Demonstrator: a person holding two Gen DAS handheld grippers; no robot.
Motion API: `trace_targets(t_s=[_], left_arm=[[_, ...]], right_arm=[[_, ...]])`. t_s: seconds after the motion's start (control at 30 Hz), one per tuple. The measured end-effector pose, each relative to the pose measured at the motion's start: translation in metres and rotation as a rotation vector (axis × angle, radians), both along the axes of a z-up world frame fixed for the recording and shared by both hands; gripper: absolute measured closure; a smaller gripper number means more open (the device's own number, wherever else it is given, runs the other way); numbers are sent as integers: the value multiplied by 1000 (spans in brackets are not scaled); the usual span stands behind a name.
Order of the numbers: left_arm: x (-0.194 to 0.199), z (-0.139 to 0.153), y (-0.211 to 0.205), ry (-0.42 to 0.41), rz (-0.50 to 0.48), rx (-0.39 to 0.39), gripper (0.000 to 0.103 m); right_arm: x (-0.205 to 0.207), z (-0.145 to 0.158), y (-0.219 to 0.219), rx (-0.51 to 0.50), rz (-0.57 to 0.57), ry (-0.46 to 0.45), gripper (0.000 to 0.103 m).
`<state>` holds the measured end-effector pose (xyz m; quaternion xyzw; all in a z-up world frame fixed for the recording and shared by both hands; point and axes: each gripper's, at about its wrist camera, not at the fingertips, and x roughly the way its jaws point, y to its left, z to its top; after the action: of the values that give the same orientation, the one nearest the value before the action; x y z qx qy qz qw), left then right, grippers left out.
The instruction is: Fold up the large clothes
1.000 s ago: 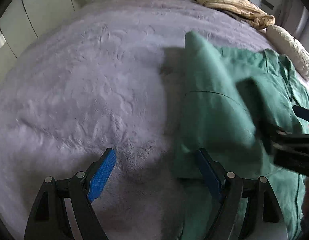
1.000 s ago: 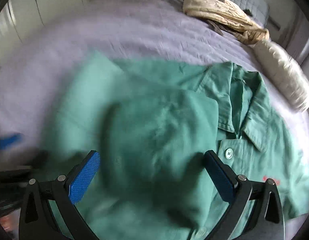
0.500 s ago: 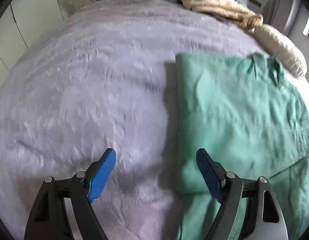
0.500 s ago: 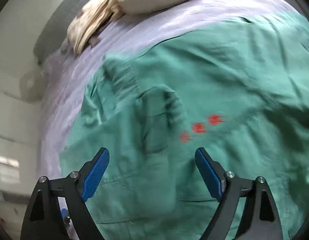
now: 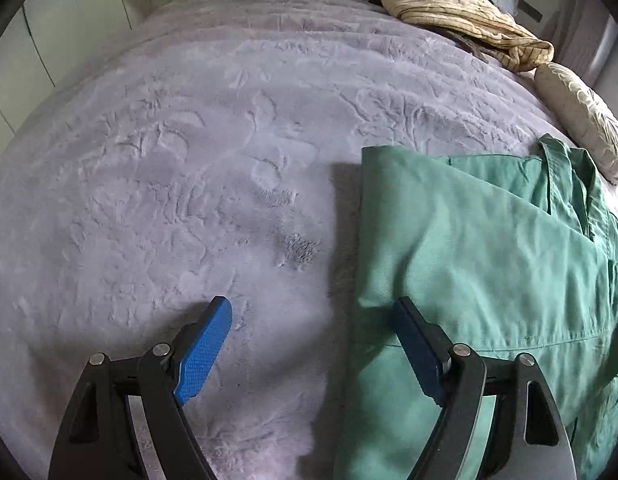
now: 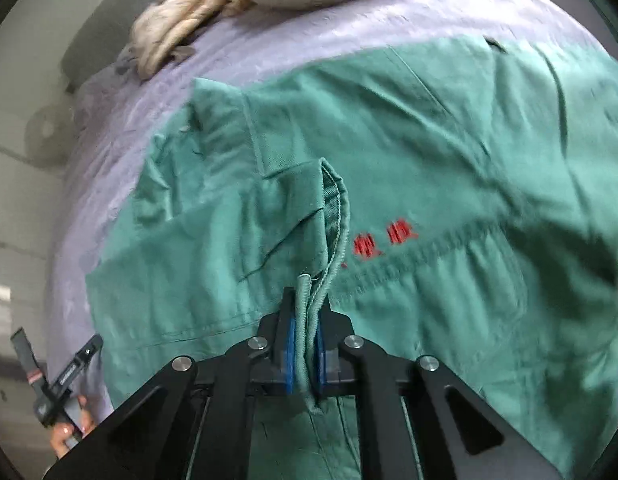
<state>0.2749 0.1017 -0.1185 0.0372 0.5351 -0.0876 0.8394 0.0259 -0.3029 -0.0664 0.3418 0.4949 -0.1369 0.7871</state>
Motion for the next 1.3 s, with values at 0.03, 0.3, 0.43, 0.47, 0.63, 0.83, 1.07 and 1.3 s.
trace_targets(t_s=[0.03,0.3,0.43,0.47,0.63,0.83,1.07,1.3], left_arm=[[0,0,-4,-8,-8,16,20],[-8,9,-11,-26,-35,69,20],[-27,22,-17,-25,-86,83,20],[-31,25,-20,-23,-99,83,20],[-62,35,-47,12,-174,66,20],[-100,37,-95,51,-276,37,20],[-133,32,-147,88,-386,21,20],[-156,32,-178,84,-429,24,0]], right_arm=[[1,7,-1,-40,27,-18,94],[-1,-8,-25,-28,19,8,84],[-26,1,-36,5,-45,-3,47],[-35,4,-38,12,-50,-6,41],[-75,10,-39,83,-77,-10,29],[-119,8,-31,189,-110,-34,23],[-143,4,-31,240,-127,-56,20],[-163,3,-44,262,-151,-76,20]])
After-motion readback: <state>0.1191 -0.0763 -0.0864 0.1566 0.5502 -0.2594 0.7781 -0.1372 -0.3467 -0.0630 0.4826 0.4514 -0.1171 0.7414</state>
